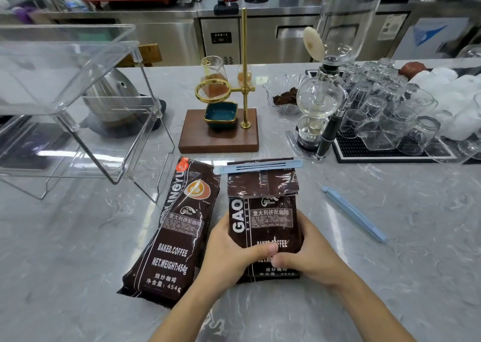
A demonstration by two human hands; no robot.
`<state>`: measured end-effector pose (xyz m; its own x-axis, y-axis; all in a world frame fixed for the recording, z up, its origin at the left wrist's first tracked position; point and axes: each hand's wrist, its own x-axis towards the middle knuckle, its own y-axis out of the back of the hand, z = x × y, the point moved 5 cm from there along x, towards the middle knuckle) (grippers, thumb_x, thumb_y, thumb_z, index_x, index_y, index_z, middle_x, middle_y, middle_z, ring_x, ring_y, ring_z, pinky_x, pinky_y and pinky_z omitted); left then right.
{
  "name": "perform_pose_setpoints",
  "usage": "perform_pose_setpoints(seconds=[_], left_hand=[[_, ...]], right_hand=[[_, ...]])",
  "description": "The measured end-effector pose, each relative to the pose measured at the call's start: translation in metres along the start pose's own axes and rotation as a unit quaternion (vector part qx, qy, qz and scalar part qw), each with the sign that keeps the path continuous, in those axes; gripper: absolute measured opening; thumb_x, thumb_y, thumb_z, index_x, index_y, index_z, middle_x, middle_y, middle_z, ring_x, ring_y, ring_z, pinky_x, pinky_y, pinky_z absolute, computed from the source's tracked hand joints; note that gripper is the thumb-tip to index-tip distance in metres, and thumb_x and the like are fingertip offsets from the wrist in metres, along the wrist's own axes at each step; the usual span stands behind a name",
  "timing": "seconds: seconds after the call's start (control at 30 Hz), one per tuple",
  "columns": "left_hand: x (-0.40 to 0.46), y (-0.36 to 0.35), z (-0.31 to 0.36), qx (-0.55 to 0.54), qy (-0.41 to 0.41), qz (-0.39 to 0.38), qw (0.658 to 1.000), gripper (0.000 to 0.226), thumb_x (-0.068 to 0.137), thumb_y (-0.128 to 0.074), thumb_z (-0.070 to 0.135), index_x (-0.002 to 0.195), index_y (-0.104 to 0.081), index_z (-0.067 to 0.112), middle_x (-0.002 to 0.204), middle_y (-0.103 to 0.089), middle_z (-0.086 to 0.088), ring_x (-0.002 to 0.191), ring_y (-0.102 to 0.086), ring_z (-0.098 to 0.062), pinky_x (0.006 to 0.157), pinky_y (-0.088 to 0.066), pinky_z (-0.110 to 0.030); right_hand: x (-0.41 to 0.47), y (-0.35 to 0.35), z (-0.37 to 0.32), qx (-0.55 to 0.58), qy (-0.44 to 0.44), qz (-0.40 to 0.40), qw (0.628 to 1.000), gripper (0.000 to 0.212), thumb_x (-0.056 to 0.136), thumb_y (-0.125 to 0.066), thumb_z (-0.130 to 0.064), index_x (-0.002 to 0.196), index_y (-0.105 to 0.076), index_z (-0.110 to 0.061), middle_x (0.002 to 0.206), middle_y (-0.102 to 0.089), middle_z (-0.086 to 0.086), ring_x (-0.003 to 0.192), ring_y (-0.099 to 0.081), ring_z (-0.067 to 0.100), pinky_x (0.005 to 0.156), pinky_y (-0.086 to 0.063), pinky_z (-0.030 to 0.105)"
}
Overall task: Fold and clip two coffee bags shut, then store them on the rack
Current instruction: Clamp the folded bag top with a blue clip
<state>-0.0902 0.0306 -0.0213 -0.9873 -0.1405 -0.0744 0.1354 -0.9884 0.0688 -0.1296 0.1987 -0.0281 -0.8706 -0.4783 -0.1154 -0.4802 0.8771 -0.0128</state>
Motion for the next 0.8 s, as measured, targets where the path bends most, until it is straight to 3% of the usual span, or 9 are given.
perform_pose_setpoints(seconds=[0.23, 0.4, 0.57, 0.7, 0.8], left_hand=[[0.001, -0.004, 0.0, 0.034, 0.029, 0.013, 0.999, 0.044, 0.069, -0.093, 0.024, 0.107, -0.071, 0.024, 0.1, -0.08, 0.006, 0.094, -0.075, -0.009, 0.08, -0.06, -0.023], [-0.008, -0.005, 0.001, -0.032, 0.062, 0.034, 0.997, 0.032, 0.077, -0.087, 0.029, 0.105, -0.075, 0.02, 0.1, -0.081, 0.004, 0.093, -0.076, -0.014, 0.072, -0.057, -0.016], [-0.017, -0.003, 0.009, -0.1, 0.089, 0.051, 0.99, 0.035, 0.079, -0.079, 0.049, 0.105, -0.075, 0.026, 0.104, -0.08, -0.001, 0.098, -0.076, -0.018, 0.084, -0.061, -0.037], [-0.026, 0.001, 0.023, -0.075, 0.085, 0.093, 0.989, 0.042, 0.079, -0.06, 0.071, 0.097, -0.074, 0.036, 0.097, -0.08, 0.009, 0.088, -0.077, -0.008, 0.075, -0.06, -0.029], [-0.032, 0.009, 0.035, -0.044, 0.056, 0.125, 0.99, 0.046, 0.078, -0.058, 0.073, 0.093, -0.074, 0.032, 0.092, -0.08, 0.009, 0.085, -0.076, -0.007, 0.077, -0.06, -0.034]], right_hand=[[0.0, 0.002, 0.007, 0.017, -0.03, 0.058, 0.998, 0.065, 0.062, -0.09, -0.024, 0.12, -0.063, -0.009, 0.111, -0.076, 0.011, 0.104, -0.072, 0.027, 0.086, -0.057, 0.032], [-0.008, -0.007, 0.005, 0.094, -0.053, 0.07, 0.992, 0.047, 0.07, -0.085, -0.017, 0.114, -0.071, -0.014, 0.11, -0.077, 0.015, 0.103, -0.072, 0.033, 0.082, -0.059, 0.034], [-0.017, -0.018, -0.006, 0.139, -0.054, 0.091, 0.985, 0.049, 0.068, -0.085, -0.014, 0.115, -0.07, -0.01, 0.11, -0.075, 0.02, 0.103, -0.071, 0.04, 0.088, -0.058, 0.05], [-0.022, -0.031, -0.024, 0.157, -0.061, 0.118, 0.979, 0.031, 0.076, -0.083, -0.038, 0.103, -0.075, -0.024, 0.106, -0.078, 0.01, 0.097, -0.075, 0.03, 0.075, -0.062, 0.036], [-0.024, -0.039, -0.038, 0.145, -0.057, 0.141, 0.978, 0.042, 0.076, -0.07, -0.055, 0.103, -0.075, -0.023, 0.103, -0.079, 0.008, 0.095, -0.076, 0.027, 0.079, -0.06, 0.041]])
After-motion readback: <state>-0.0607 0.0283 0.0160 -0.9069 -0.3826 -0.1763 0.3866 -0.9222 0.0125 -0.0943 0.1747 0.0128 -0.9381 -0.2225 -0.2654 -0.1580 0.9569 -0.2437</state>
